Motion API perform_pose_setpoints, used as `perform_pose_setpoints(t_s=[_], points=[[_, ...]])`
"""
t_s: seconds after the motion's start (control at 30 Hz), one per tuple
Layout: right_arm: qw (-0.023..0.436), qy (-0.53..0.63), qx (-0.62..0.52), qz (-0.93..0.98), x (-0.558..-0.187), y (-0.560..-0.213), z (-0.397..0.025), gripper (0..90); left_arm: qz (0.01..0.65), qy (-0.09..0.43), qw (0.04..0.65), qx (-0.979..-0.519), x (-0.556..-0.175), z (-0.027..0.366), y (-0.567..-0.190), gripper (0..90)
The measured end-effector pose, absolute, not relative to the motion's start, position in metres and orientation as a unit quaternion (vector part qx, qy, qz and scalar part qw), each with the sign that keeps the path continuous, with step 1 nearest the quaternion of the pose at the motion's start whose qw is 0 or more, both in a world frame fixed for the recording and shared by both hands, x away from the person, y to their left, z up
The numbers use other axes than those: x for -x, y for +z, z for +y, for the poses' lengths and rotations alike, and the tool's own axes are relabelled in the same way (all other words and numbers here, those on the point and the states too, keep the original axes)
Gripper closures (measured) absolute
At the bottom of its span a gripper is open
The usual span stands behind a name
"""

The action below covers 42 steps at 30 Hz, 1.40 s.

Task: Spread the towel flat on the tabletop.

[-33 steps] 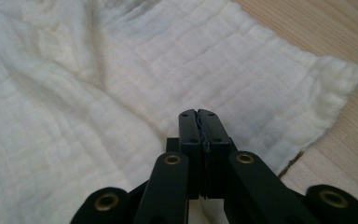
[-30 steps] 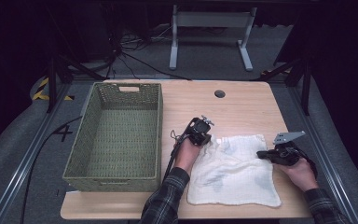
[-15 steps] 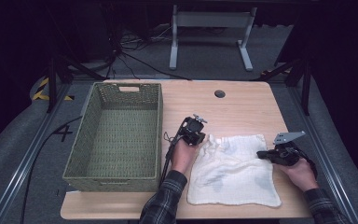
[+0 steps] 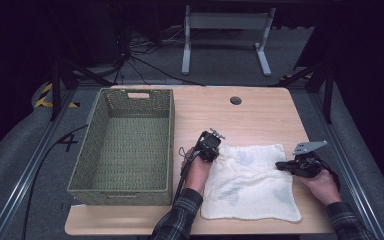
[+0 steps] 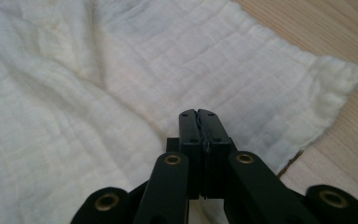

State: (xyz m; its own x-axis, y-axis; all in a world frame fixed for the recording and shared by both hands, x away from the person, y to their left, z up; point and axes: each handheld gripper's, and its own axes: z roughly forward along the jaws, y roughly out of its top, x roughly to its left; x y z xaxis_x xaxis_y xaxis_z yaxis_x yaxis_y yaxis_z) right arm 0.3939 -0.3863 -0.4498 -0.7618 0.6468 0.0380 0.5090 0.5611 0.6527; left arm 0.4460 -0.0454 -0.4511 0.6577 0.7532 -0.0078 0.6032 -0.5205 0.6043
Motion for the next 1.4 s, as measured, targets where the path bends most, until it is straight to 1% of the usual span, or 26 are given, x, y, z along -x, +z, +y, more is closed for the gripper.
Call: perform_pose_setpoints(t_s=[0.07,0.13,0.2,0.27,0.37,0.57,0.67,0.8,0.97,1.1,1.17,1.23,1.3,1.37,1.4], points=[[0.103,0.331,-0.332,0.877,-0.394,-0.449,-0.386,89.4,0.407,0.146,0.276,-0.858,-0.446,-0.041,-0.45,90.0],[0.104,0.328,-0.335,0.877,-0.393,-0.449,-0.387,89.5,0.416,0.149,0.268,-0.856,-0.444,-0.038,-0.449,90.0],[0.105,0.326,-0.336,0.877,-0.393,-0.449,-0.388,89.6,0.413,0.154,0.269,-0.856,-0.441,-0.038,-0.45,90.0],[0.104,0.324,-0.339,0.877,-0.392,-0.448,-0.389,89.6,0.41,0.165,0.251,-0.861,-0.437,-0.039,-0.449,89.9],[0.105,0.318,-0.345,0.877,-0.39,-0.447,-0.391,89.6,0.412,0.155,0.24,-0.865,-0.433,-0.038,-0.446,89.9],[0.121,0.317,-0.344,0.876,-0.39,-0.446,-0.391,89.6,0.402,0.117,0.298,-0.858,-0.432,-0.036,-0.452,89.5],[0.122,0.315,-0.349,0.874,-0.397,-0.447,-0.39,89.6,0.394,0.118,0.306,-0.859,-0.434,-0.04,-0.453,89.3],[0.136,0.301,-0.366,0.87,-0.405,-0.446,-0.394,89.7,0.385,0.109,0.315,-0.861,-0.436,-0.044,-0.454,89.0],[0.149,0.291,-0.393,0.859,-0.407,-0.444,-0.408,89.8,0.357,0.083,0.339,-0.866,-0.431,-0.055,-0.456,87.8],[0.148,0.29,-0.408,0.853,-0.4,-0.444,-0.419,89.8,0.326,0.045,0.359,-0.873,-0.423,-0.069,-0.458,87.0],[0.146,0.288,-0.407,0.854,-0.397,-0.444,-0.42,89.8,0.322,0.05,0.353,-0.877,-0.422,-0.071,-0.457,87.2],[0.146,0.287,-0.408,0.855,-0.395,-0.443,-0.421,89.7,0.329,0.042,0.355,-0.874,-0.425,-0.068,-0.457,88.2],[0.147,0.286,-0.406,0.855,-0.394,-0.443,-0.421,89.7,0.337,0.058,0.347,-0.873,-0.427,-0.064,-0.456,89.4],[0.143,0.285,-0.408,0.856,-0.395,-0.443,-0.421,89.7,0.347,0.063,0.345,-0.87,-0.432,-0.058,-0.456,89.5],[0.145,0.286,-0.405,0.856,-0.396,-0.443,-0.421,89.7,0.354,0.075,0.343,-0.867,-0.434,-0.055,-0.456,89.5]])
